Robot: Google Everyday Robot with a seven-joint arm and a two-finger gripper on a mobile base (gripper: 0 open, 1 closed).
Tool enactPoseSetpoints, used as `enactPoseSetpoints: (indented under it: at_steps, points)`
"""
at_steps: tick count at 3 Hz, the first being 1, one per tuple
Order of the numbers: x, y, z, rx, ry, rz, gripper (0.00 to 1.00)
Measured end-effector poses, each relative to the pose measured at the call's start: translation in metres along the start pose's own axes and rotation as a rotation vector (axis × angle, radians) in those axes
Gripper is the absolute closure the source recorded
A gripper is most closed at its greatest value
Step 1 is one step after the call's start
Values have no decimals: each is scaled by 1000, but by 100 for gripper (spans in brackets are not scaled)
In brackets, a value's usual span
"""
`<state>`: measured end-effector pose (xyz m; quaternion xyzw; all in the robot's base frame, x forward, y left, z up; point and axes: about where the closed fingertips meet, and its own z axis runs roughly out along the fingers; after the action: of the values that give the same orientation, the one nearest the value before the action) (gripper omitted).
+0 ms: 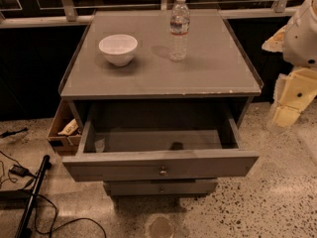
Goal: Close top drawer
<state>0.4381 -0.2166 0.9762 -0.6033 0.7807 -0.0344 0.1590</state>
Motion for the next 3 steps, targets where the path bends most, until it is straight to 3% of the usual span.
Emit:
enactPoseSetpoints:
  at_steps: [1, 2, 3]
  points:
    - [0, 0, 0, 0, 0, 0, 0]
    - [0, 3, 0, 2, -10, 1, 19]
    - [4, 21, 17, -16, -44, 11, 50]
